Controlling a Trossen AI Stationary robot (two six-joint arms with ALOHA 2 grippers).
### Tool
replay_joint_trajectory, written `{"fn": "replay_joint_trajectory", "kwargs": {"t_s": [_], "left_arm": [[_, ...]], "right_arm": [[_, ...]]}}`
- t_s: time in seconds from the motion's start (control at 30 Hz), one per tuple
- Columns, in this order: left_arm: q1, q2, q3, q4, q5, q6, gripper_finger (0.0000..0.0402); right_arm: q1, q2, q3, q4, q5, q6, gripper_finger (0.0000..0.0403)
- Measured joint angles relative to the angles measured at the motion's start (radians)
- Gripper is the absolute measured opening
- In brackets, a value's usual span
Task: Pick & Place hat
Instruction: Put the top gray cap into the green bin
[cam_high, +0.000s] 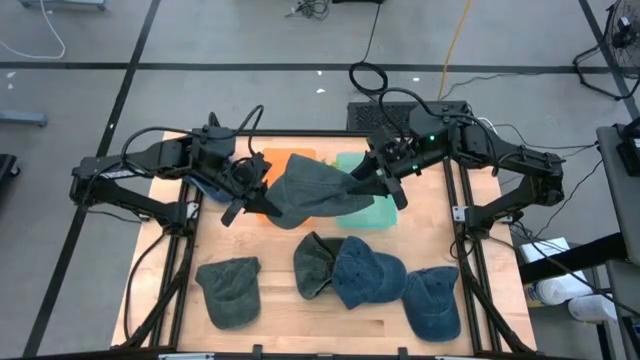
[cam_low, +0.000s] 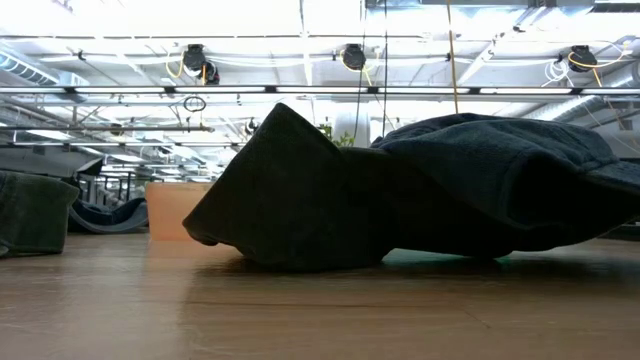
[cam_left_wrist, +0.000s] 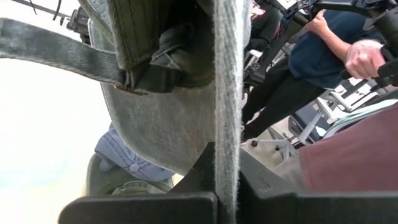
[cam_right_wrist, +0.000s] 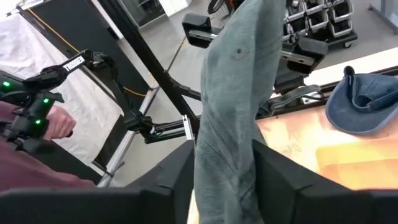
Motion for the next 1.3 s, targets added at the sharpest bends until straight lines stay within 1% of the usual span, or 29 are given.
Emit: {"fn": "replay_joint_trajectory", "kwargs": {"t_s": [0.1, 0.17, 0.3, 0.37, 0.47, 0.53, 0.77, 0.93, 1.17, 1.3], "left_arm": [[0.0, 0.0, 0.0, 0.0, 0.0, 0.0, 0.0008], [0.0, 0.0, 0.0, 0.001, 0.0, 0.0, 0.0008], [0.0, 0.0, 0.0, 0.001, 0.0, 0.004, 0.0008], [0.001, 0.0, 0.0, 0.001, 0.0, 0.004, 0.0008], [0.001, 0.0, 0.0, 0.002, -0.001, 0.005, 0.0008], [0.001, 0.0, 0.0, 0.002, -0.001, 0.005, 0.0016], [0.001, 0.0, 0.0, 0.003, 0.0, 0.007, 0.008], [0.007, 0.0, 0.0, 0.002, 0.0, 0.007, 0.0116], [0.041, 0.0, 0.0, 0.002, 0.002, -0.005, 0.0171], [0.06, 0.0, 0.0, 0.001, 0.045, 0.001, 0.0195]], "right_arm": [[0.0, 0.0, 0.0, 0.0, -0.002, -0.001, 0.0097], [0.0, 0.0, 0.0, -0.001, -0.023, -0.015, 0.0076], [0.0, 0.0, 0.0, -0.001, -0.026, -0.051, 0.0019], [0.0, 0.0, 0.0, -0.001, -0.026, -0.074, 0.0007], [0.0, 0.0, 0.0, 0.011, -0.024, -0.086, 0.0004], [0.0, 0.0, 0.0, 0.032, -0.022, -0.087, 0.0003], [0.0, 0.0, 0.0, 0.103, -0.029, -0.112, 0.0001], [0.0, -0.013, 0.0, 0.107, -0.083, -0.112, 0.0001], [0.029, -0.054, 0.0, 0.057, -0.079, -0.155, 0.0], [0.069, -0.08, 0.0, -0.003, -0.073, -0.203, 0.0]]}}
